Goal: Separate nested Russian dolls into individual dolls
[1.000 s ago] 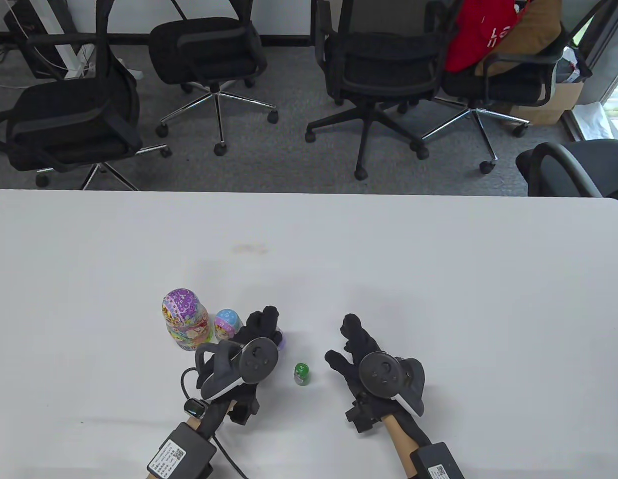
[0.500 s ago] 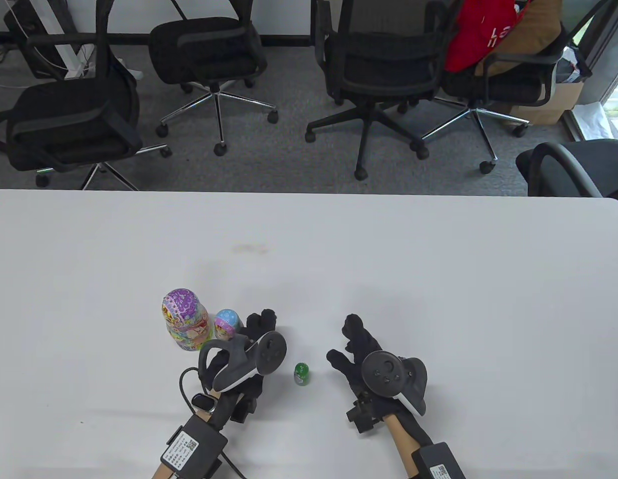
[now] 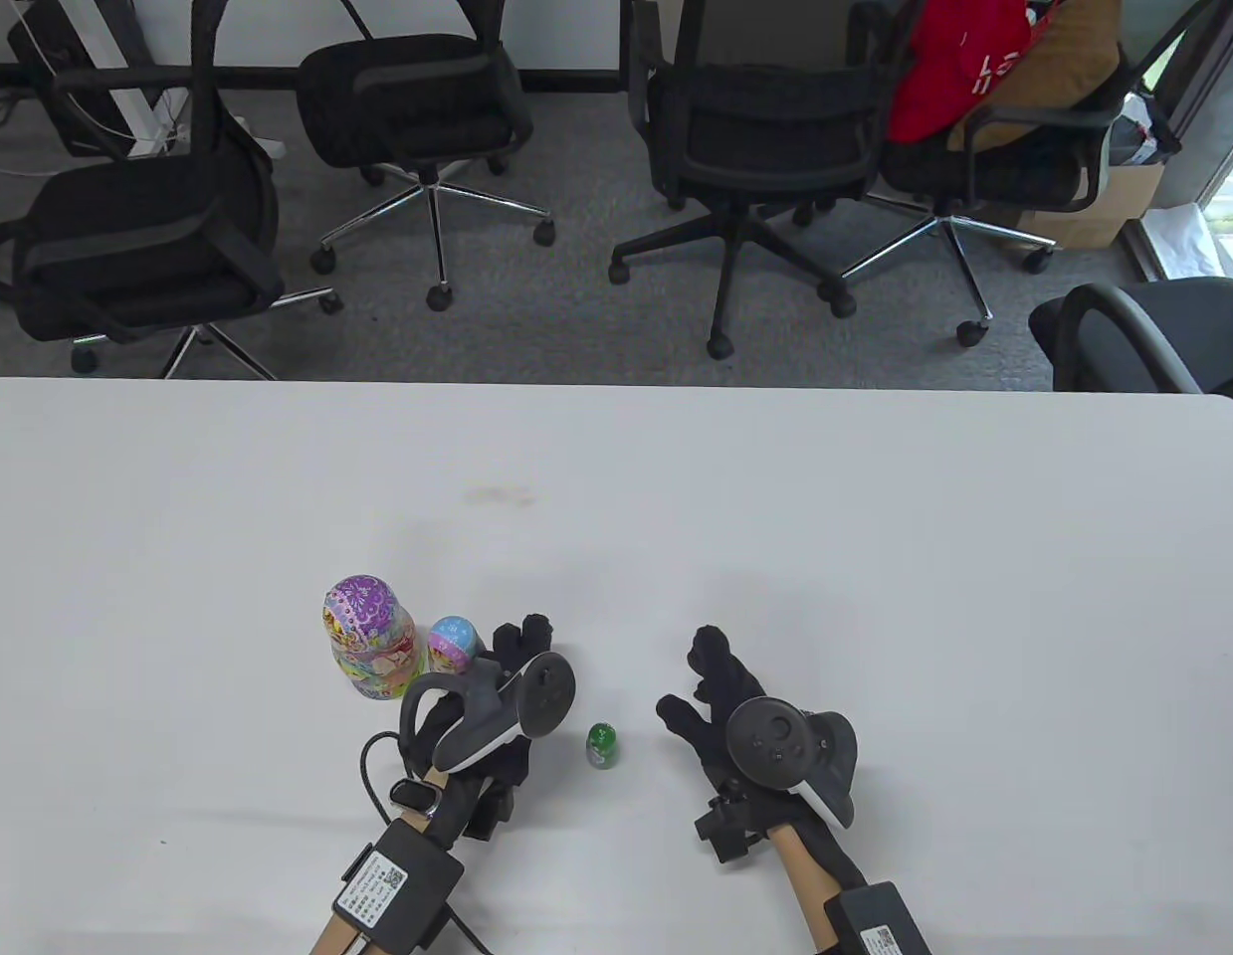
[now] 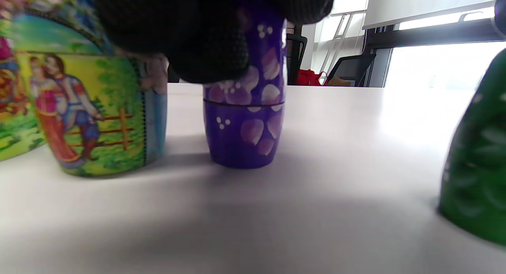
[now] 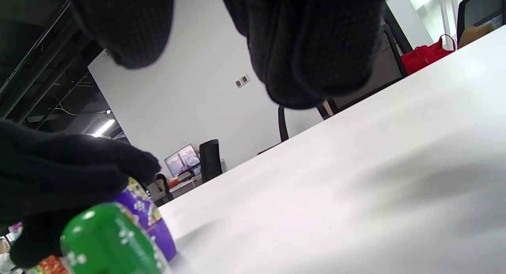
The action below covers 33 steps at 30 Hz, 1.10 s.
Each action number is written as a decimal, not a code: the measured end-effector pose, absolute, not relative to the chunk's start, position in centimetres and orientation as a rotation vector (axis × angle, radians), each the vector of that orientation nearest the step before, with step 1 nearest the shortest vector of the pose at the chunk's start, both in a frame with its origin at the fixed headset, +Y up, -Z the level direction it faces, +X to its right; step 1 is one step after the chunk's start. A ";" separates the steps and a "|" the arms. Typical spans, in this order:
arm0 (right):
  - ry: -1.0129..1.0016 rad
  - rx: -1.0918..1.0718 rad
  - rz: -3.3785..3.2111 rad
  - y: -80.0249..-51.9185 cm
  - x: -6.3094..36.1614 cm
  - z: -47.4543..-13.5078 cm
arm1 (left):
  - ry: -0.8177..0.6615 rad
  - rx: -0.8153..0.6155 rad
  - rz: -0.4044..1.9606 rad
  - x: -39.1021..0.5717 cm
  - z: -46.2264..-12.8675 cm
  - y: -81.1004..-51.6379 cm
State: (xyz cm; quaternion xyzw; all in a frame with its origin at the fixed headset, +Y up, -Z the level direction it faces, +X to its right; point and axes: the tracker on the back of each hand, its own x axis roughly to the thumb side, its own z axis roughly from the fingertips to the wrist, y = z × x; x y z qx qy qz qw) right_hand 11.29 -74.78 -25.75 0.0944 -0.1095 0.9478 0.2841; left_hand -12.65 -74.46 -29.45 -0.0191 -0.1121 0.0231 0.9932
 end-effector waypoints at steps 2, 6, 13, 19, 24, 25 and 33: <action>-0.291 0.248 2.538 -74.8 11.4 -25.8 | -0.222 -0.027 0.063 -12.8 -29.3 -73.9; -0.301 0.227 2.543 -74.7 11.7 -25.8 | -0.235 0.016 0.121 -13.1 -28.5 -72.1; -0.312 0.192 2.537 -74.7 12.4 -25.9 | -0.340 0.044 0.187 -12.2 -26.9 -70.7; -0.307 0.180 2.540 -74.8 12.7 -26.0 | -0.435 -0.092 0.235 -10.2 -26.1 -72.0; -0.300 0.182 2.543 -74.8 12.7 -26.0 | -0.479 -0.171 0.127 -8.7 -25.6 -73.6; -0.299 0.183 2.544 -74.8 12.7 -26.0 | -0.482 -0.175 0.113 -8.5 -25.5 -73.9; -0.290 0.193 2.546 -74.9 12.6 -26.0 | -0.498 -0.204 0.011 -7.7 -25.2 -75.7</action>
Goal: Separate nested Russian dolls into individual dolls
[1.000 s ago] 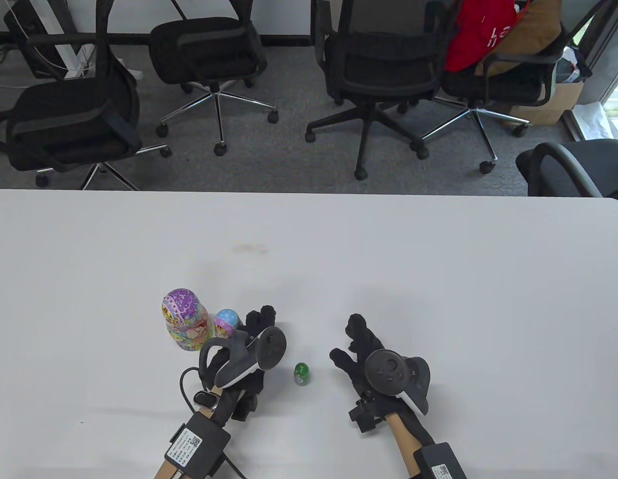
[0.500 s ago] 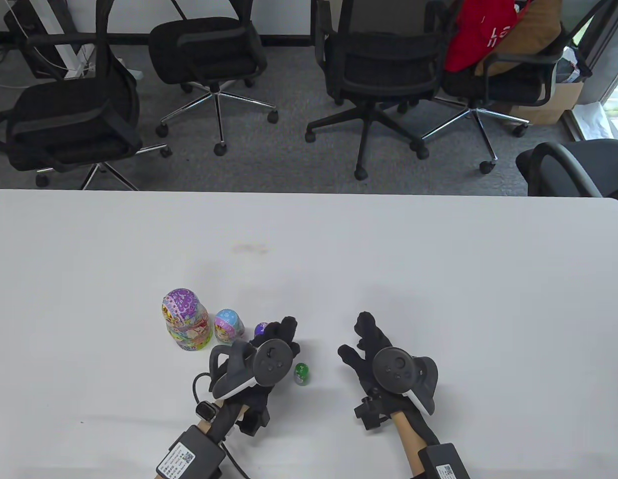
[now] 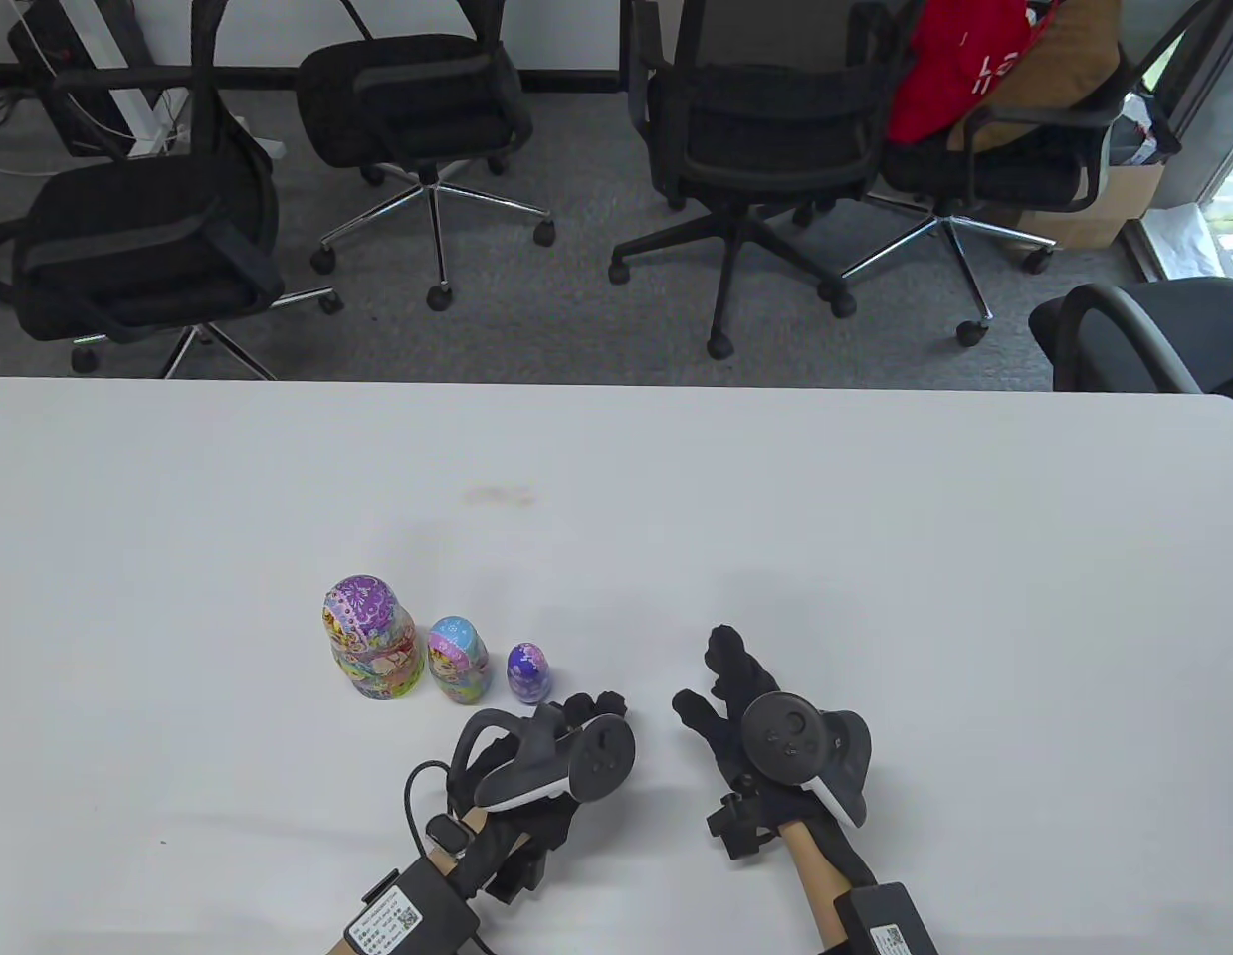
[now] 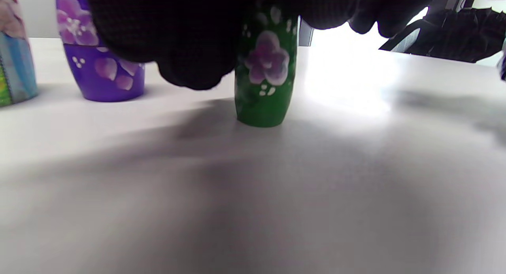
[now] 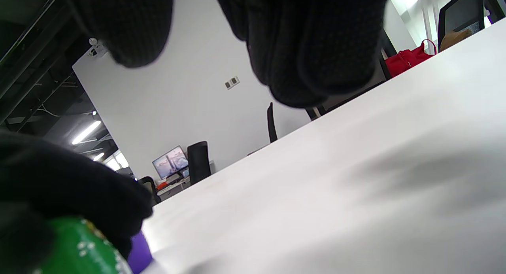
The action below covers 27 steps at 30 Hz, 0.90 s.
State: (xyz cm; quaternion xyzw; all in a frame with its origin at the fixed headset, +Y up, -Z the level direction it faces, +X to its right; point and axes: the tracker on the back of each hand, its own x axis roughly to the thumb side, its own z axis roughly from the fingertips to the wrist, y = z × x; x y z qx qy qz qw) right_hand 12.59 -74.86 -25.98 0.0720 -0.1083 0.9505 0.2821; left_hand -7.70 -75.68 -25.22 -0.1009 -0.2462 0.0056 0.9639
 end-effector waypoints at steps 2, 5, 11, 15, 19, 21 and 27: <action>-0.277 0.206 2.550 -75.0 12.5 -26.0 | -0.506 -0.170 0.004 -7.6 -25.1 -75.9; -0.248 0.227 2.552 -75.1 12.2 -25.9 | -0.511 -0.133 0.028 -7.8 -25.2 -75.7; -0.173 0.305 2.557 -75.3 11.1 -25.8 | -0.501 -0.108 0.169 -8.8 -25.5 -74.4; -0.135 0.368 2.582 -75.4 10.3 -25.6 | -0.497 -0.094 0.241 -9.3 -25.7 -73.6; -0.080 0.427 2.589 -75.6 9.6 -25.4 | -0.494 -0.097 0.318 -9.6 -25.8 -73.0; -0.057 0.455 2.593 -75.7 9.3 -25.4 | -0.495 -0.106 0.357 -9.8 -25.8 -72.9; -0.032 0.530 2.621 -76.0 8.1 -25.0 | -0.508 -0.138 0.456 -9.8 -25.8 -72.7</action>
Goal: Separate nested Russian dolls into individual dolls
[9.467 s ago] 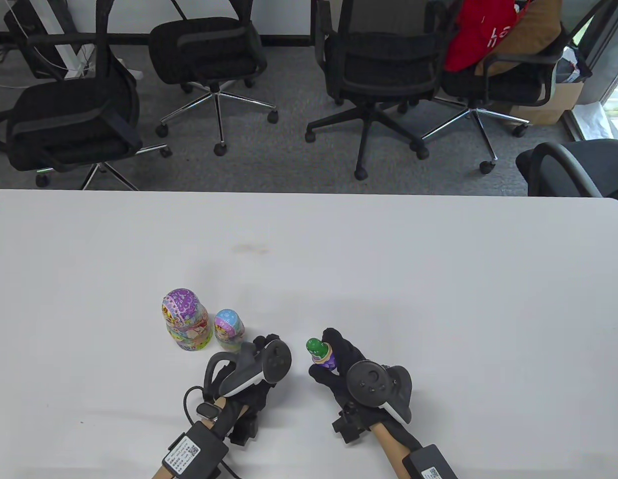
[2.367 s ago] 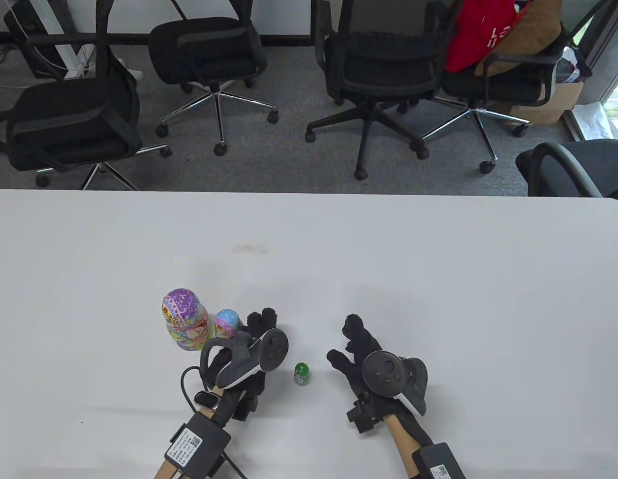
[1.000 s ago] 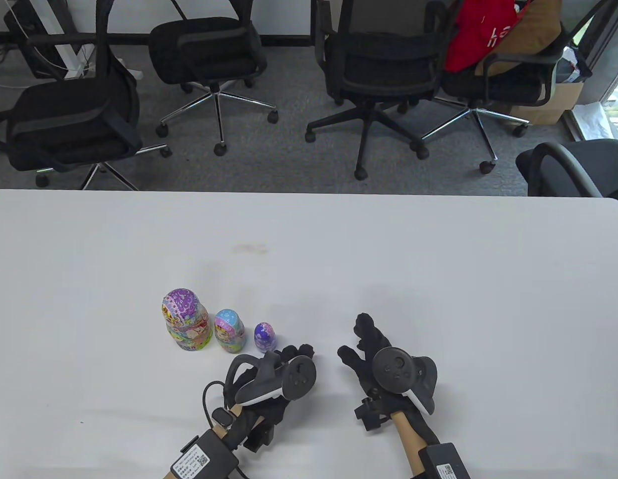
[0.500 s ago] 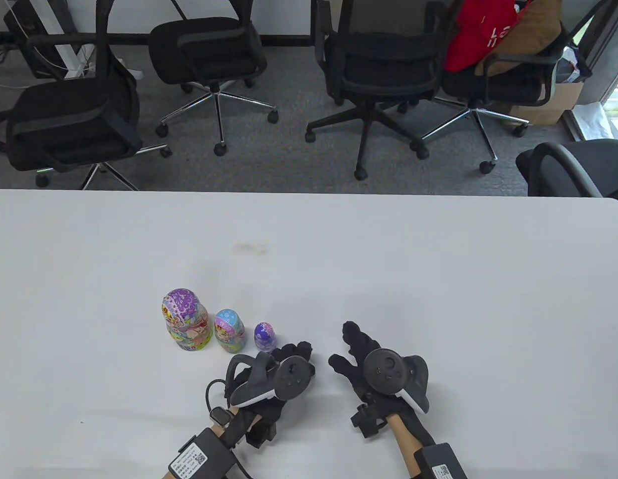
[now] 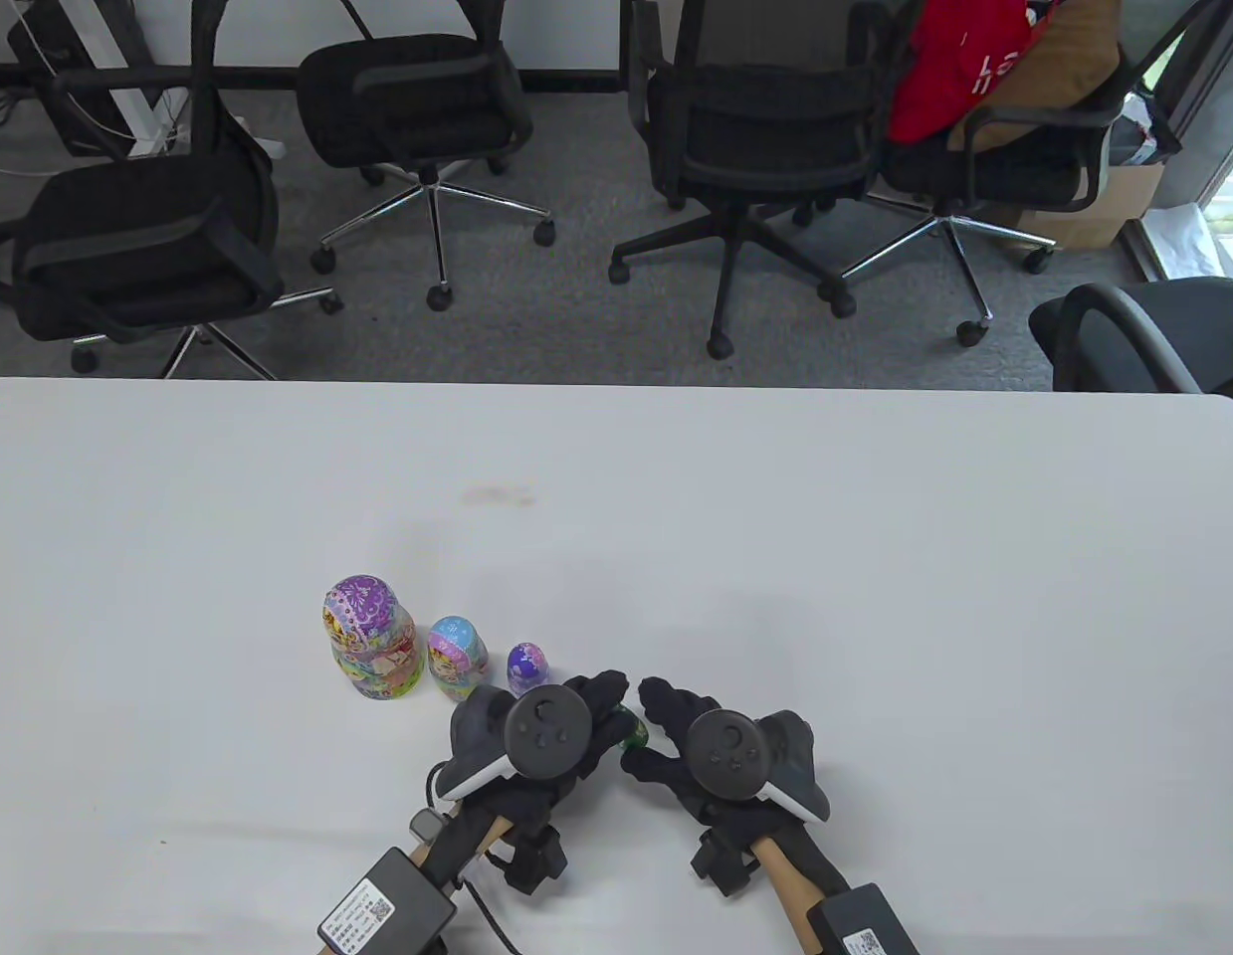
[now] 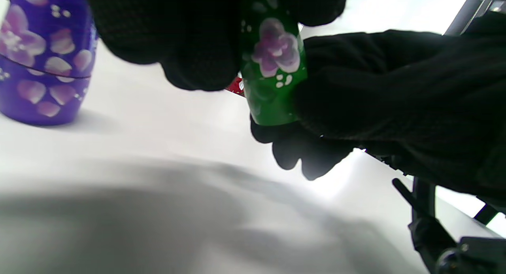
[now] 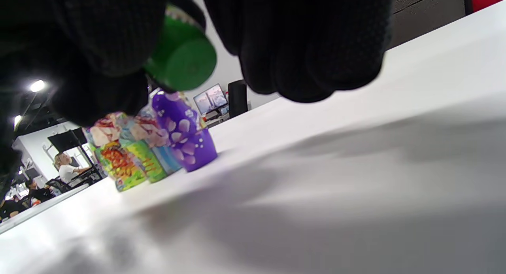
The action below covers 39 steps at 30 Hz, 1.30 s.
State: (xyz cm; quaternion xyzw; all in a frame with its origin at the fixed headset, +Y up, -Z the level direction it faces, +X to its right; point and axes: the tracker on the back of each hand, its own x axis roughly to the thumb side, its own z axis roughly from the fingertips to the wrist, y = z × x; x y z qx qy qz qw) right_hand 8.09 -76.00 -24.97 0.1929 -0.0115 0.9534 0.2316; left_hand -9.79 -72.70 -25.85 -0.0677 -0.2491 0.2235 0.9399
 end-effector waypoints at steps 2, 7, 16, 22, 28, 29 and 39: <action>-0.057 0.536 2.639 -76.0 7.8 -24.8 | -0.517 -0.146 0.480 -9.7 -25.8 -72.7; -0.134 0.562 2.647 -76.0 7.6 -24.7 | -0.535 -0.153 0.500 -9.6 -25.7 -72.5; -0.029 0.523 2.513 -76.1 8.6 -25.4 | -0.550 -0.099 0.559 -10.0 -25.7 -72.1; 0.001 0.500 2.532 -76.4 9.4 -25.8 | -0.512 -0.065 0.591 -10.9 -25.9 -71.5; -0.018 0.464 2.561 -76.5 9.9 -25.9 | -0.463 -0.081 0.411 -10.9 -26.4 -72.4; -0.021 0.456 2.561 -76.5 10.0 -26.0 | -0.458 -0.093 0.363 -10.8 -26.4 -72.8; -0.041 0.439 2.562 -76.5 10.3 -26.0 | -0.447 -0.144 0.013 -9.5 -26.3 -75.3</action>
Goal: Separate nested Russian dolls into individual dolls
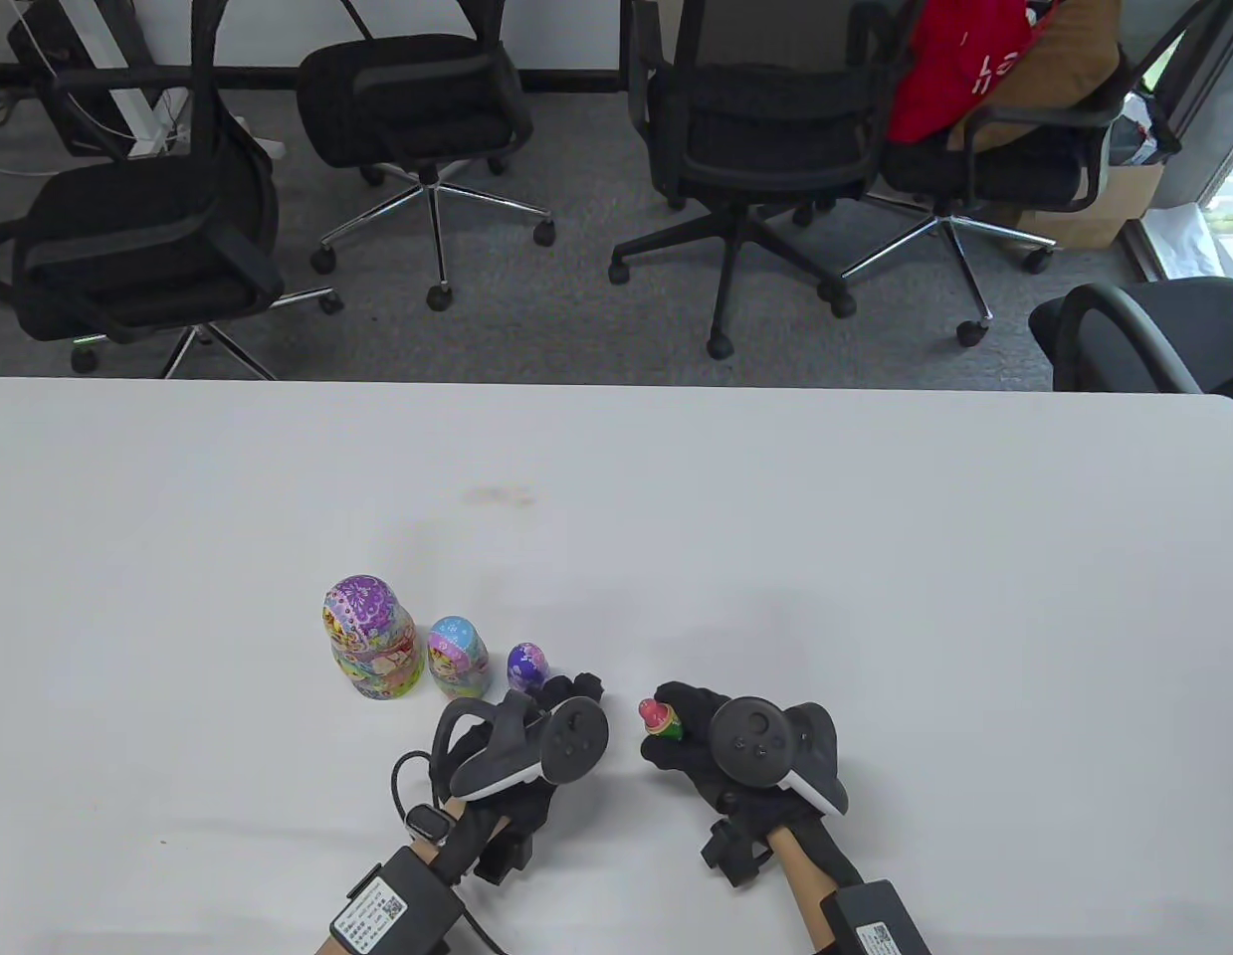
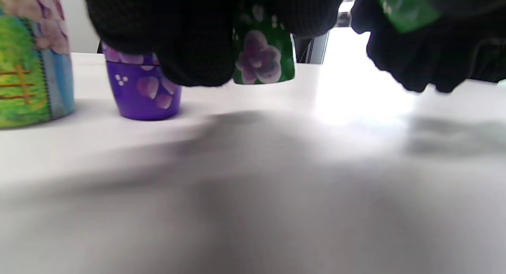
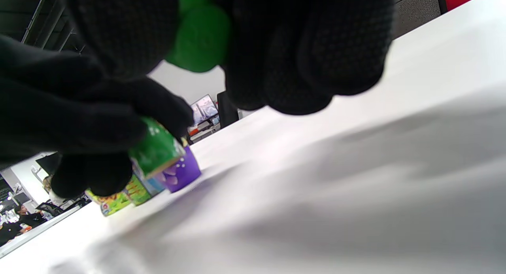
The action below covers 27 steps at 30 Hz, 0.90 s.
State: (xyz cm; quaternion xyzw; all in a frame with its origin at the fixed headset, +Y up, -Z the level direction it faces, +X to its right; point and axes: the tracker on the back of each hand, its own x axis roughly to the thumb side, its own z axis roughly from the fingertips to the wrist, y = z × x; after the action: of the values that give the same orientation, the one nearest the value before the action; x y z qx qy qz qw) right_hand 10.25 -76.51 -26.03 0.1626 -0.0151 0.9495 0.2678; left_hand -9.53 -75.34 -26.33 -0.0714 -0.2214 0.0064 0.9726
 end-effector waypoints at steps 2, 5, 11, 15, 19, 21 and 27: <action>-0.044 0.435 2.565 -76.5 10.3 -26.0 | -0.449 -0.139 -0.041 -9.3 -26.2 -75.7; -0.045 0.436 2.568 -76.5 10.3 -26.0 | -0.445 -0.137 -0.112 -9.0 -26.1 -76.3; -0.045 0.438 2.569 -76.5 10.3 -26.0 | -0.443 -0.160 -0.151 -8.8 -26.0 -77.0; -0.048 0.440 2.579 -76.4 10.2 -26.0 | -0.440 -0.172 -0.155 -8.8 -26.1 -77.2; -0.048 0.445 2.586 -76.5 10.1 -25.9 | -0.436 -0.173 -0.126 -8.9 -26.1 -76.7; -0.045 0.449 2.587 -76.5 10.0 -25.9 | -0.434 -0.161 -0.105 -9.0 -26.1 -76.2; -0.033 0.475 2.609 -76.6 9.5 -25.8 | -0.466 -0.080 0.026 -9.2 -25.8 -74.1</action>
State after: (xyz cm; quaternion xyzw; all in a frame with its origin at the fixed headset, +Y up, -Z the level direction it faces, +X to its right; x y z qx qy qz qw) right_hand 9.45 -76.64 -25.76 0.1738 -0.0119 0.9544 0.2423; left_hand -9.24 -74.10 -25.78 -0.0397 -0.2308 0.0127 0.9721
